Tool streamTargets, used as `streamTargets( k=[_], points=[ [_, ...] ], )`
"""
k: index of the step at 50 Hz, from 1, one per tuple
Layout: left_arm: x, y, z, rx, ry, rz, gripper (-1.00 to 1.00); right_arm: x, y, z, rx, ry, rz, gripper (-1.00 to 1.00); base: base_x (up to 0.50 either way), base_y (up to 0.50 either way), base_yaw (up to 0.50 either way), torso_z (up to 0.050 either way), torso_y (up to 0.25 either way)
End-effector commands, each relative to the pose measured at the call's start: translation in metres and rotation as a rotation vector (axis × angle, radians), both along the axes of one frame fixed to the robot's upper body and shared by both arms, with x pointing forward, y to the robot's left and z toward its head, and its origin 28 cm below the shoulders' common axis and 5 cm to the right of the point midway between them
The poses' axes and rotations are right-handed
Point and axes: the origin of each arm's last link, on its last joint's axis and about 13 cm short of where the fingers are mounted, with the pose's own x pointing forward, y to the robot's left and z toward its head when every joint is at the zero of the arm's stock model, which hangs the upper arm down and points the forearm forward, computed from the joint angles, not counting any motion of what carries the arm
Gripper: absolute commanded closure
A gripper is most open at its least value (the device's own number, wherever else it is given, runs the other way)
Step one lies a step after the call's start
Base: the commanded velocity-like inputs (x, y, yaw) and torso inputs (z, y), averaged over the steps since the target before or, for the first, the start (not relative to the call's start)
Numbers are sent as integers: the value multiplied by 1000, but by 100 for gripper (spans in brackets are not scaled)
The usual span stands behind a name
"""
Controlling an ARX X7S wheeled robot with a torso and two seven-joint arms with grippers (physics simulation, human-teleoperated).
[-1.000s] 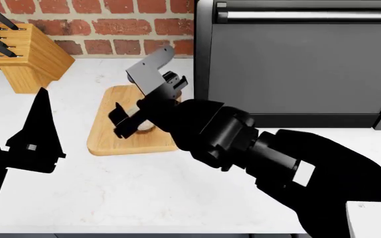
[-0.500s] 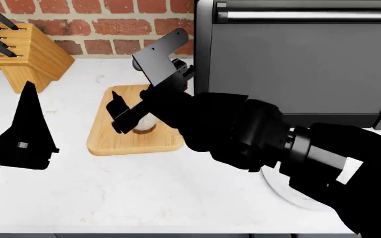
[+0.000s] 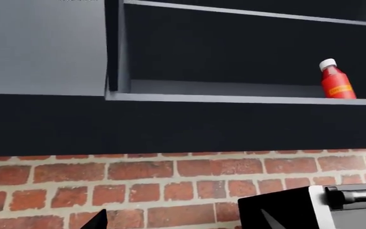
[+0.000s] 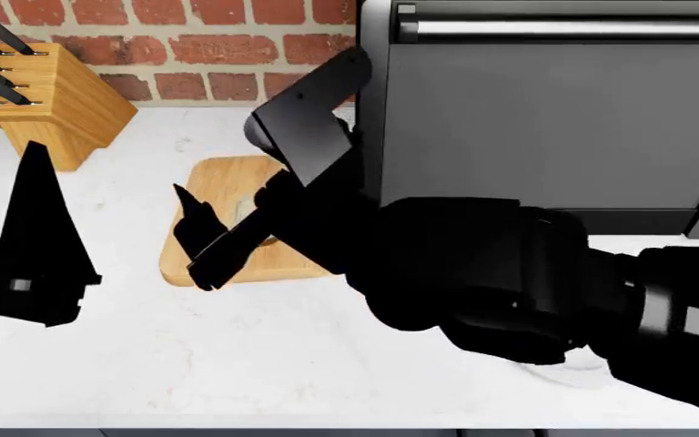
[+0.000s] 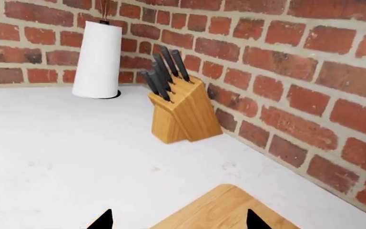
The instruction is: Pick the dumpling from the plate and place it on the cutting board. Then pick the condiment bottle from the cabinet and place it next to the cutting board.
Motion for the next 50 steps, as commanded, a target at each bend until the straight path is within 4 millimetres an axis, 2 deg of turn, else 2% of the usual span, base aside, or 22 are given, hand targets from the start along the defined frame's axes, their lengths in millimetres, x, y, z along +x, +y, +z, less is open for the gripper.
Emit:
streamTargets(
  k=[1,11,22,27,38,50],
  points=[
    [0,0,0,3,-5,-16,-100,-27,-14,10,54,-36,35,-100,0,0,0,0,0],
    [0,0,0,9,-10,-14,-100,-34,-42,22,112,-100,-88,-100,0,0,0,0,0],
    [0,0,0,5,3,-22,-100,-53,-65,25,198,-159,-154,-100,0,0,0,0,0],
    [0,0,0,-2,17,-35,-100,-55,-73,24,236,-182,-178,-100,0,0,0,0,0],
    [0,0,0,-1,30,-71,-100,-56,-80,-2,307,-231,-218,-100,0,0,0,0,0],
    [0,-1,0,-9,15,-91,-100,-55,-74,-31,344,-342,-248,-100,0,0,0,0,0]
  ],
)
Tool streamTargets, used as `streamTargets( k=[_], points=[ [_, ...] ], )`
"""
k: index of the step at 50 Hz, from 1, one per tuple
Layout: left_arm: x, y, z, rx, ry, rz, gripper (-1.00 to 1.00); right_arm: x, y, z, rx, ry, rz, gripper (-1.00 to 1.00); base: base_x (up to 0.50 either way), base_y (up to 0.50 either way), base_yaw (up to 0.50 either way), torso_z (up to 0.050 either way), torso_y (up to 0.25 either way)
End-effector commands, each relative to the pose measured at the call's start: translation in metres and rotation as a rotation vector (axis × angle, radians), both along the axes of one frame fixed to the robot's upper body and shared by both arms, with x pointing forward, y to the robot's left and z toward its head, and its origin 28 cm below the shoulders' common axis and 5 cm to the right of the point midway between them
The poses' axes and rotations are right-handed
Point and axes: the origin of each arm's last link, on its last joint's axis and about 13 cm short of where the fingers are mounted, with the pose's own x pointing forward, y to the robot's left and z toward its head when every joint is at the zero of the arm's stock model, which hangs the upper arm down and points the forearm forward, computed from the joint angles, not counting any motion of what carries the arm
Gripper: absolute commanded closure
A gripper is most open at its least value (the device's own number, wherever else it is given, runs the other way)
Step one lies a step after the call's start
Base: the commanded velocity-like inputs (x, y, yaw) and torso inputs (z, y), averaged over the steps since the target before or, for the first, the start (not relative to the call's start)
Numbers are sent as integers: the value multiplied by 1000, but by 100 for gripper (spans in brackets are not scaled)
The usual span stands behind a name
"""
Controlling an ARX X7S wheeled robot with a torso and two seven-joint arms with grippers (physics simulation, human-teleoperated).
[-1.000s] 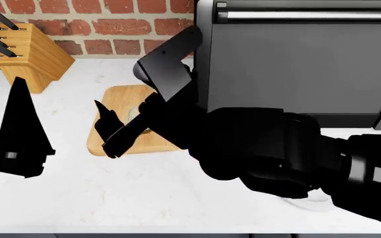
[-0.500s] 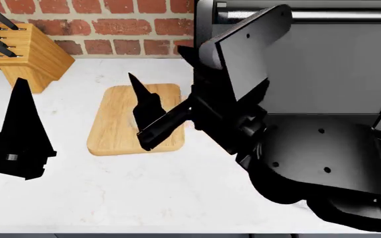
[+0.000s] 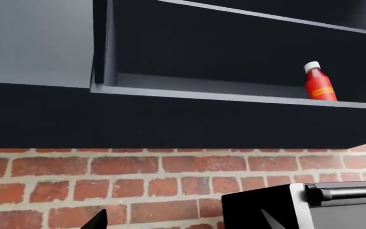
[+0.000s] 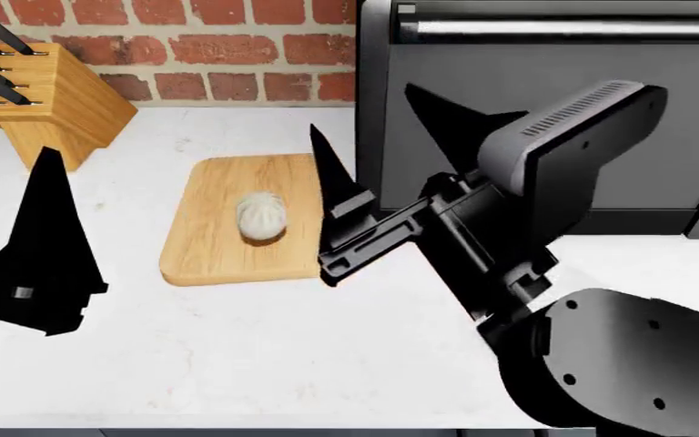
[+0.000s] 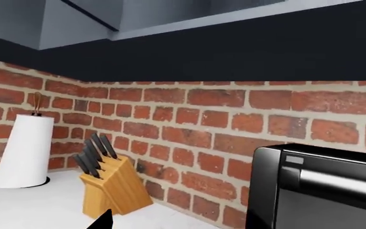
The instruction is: Pick the dumpling from the plate and place it on the cutting board. Then pick the condiment bottle from the cabinet and place it next to the cutting board.
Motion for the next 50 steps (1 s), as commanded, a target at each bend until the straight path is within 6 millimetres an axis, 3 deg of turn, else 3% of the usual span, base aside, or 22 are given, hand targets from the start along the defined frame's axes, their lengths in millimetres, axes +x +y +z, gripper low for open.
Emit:
streamTargets(
  k=[1,7,18,50],
  points=[
    [0,0,0,-7,-6,-24,-100,-2,2,-24,34,-105,-38,-100,0,0,0,0,0],
    [-27,-7,24,-5,-19,-42,-100,2,5,-37,58,-205,-88,-100,0,0,0,0,0],
    [-29,-9,26,-6,-14,-52,-100,24,17,-76,96,-328,-140,-100,0,0,0,0,0],
    [-21,-22,30,-2,2,-114,-100,27,17,-77,110,-447,-220,-100,0,0,0,0,0]
  ],
)
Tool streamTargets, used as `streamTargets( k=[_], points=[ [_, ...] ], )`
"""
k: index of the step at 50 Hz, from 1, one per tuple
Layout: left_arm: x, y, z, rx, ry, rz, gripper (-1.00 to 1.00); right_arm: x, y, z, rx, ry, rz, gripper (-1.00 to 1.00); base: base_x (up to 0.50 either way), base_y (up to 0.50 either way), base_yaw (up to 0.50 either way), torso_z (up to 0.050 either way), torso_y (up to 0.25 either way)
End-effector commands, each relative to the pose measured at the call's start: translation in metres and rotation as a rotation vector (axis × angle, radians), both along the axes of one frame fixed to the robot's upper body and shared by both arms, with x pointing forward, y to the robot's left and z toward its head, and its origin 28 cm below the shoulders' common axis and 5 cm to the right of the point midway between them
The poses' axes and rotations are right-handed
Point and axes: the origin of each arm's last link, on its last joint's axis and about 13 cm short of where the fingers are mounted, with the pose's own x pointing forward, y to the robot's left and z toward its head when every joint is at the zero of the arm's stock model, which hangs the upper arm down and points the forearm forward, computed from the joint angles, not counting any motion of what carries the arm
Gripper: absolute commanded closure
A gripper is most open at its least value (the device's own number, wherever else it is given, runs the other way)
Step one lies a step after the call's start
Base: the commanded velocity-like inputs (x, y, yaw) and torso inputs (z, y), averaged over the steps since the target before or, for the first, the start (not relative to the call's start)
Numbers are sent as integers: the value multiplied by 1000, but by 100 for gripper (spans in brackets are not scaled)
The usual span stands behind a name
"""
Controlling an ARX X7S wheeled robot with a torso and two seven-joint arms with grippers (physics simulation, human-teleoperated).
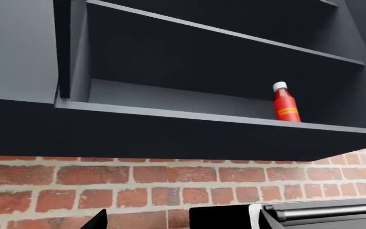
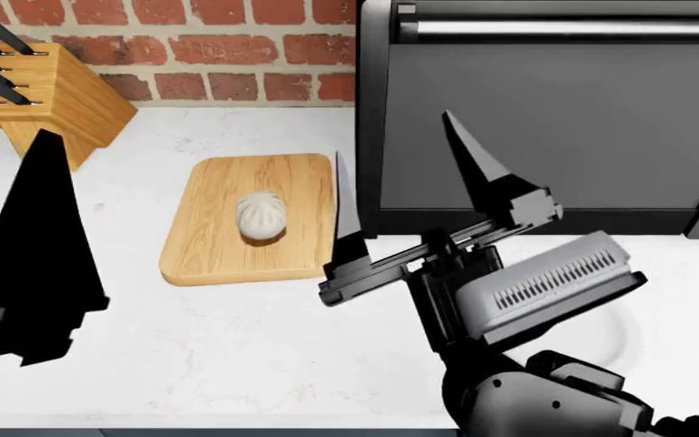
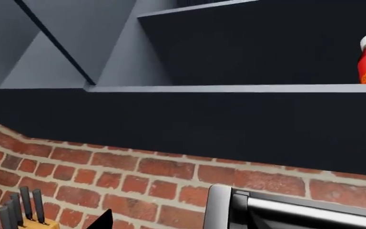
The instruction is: Pick the dumpling from the plate and place it on the cutting board. Then pick the condiment bottle from the cabinet and place it next to the cutting board.
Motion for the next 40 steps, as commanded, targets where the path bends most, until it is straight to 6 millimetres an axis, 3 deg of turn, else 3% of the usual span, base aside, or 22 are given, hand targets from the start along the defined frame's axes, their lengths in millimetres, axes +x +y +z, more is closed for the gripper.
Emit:
streamTargets(
  k=[1,17,24,28,40],
  points=[
    [2,-3,3,3,1,-12,-100,0,0,-2,12,-12,-12,-100,0,0,0,0,0],
    [4,-4,1,8,8,-18,-100,0,1,-2,20,-5,11,-100,0,-426,0,0,0],
    [6,-4,-1,4,14,-18,-100,0,0,-2,21,-8,-35,-100,0,0,0,0,0],
    [8,-4,-1,-1,17,-19,-100,2,0,-1,30,-97,-98,-100,0,0,0,0,0],
    [10,-3,-1,-9,20,-18,-100,2,1,0,121,-124,-33,-100,0,0,0,0,0]
  ],
)
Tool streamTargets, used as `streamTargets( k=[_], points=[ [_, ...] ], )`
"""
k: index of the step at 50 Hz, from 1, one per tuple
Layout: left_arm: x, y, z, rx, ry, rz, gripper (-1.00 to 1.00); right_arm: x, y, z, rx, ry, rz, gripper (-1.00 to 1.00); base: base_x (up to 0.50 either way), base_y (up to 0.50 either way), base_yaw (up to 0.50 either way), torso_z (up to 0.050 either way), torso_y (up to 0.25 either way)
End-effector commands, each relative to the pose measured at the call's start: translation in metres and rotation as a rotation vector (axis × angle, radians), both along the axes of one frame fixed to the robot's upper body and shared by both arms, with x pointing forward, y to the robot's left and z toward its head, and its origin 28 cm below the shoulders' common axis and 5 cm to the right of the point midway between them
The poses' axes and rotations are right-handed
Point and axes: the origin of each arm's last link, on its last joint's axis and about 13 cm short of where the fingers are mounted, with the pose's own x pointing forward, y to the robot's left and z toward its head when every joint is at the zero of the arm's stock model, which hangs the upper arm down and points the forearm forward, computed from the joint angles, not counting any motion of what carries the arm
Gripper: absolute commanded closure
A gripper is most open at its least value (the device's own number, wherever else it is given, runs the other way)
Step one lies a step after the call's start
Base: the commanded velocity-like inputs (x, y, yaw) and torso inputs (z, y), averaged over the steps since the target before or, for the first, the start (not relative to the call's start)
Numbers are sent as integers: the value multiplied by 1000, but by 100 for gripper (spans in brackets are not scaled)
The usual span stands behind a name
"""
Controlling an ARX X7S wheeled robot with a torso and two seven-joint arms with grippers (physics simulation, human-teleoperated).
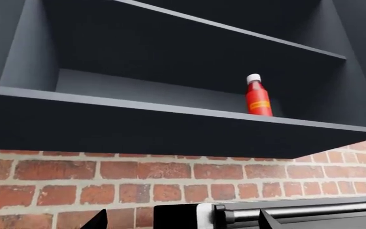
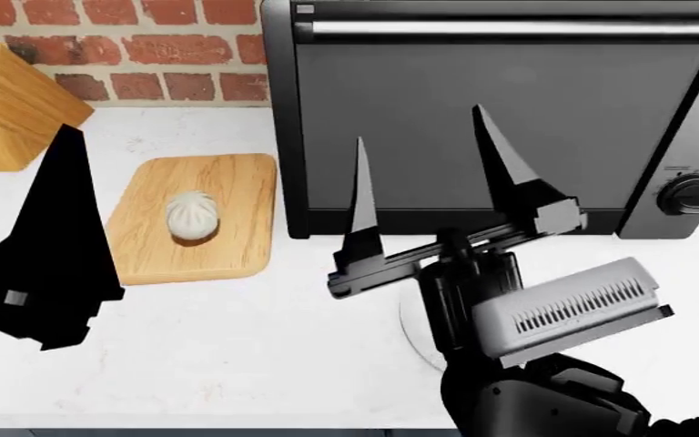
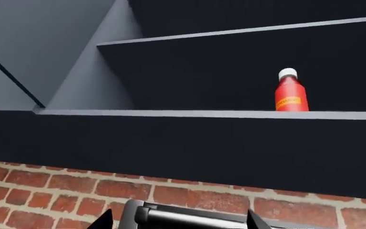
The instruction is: Pick the dumpling from the plate and place it on the cutting board. Then pick the condiment bottle from the cabinet and place it next to the cutting board.
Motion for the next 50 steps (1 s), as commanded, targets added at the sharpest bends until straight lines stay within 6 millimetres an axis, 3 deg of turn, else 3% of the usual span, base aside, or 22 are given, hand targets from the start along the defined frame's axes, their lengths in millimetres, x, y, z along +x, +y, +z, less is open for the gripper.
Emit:
streamTargets(
  k=[1,14,32,50],
  points=[
    [2,0,0,-6,3,0,-100,0,1,0,60,-23,27,-100,0,0,0,0,0],
    [6,-1,1,-4,4,-7,-100,0,1,0,81,-10,38,-100,0,0,0,0,0],
    [9,-3,4,0,2,-23,-100,3,-1,3,22,-217,-84,-100,0,0,0,0,0],
    [11,-4,7,6,-7,-30,-100,3,-1,4,33,-298,-151,-100,0,0,0,0,0]
  ],
)
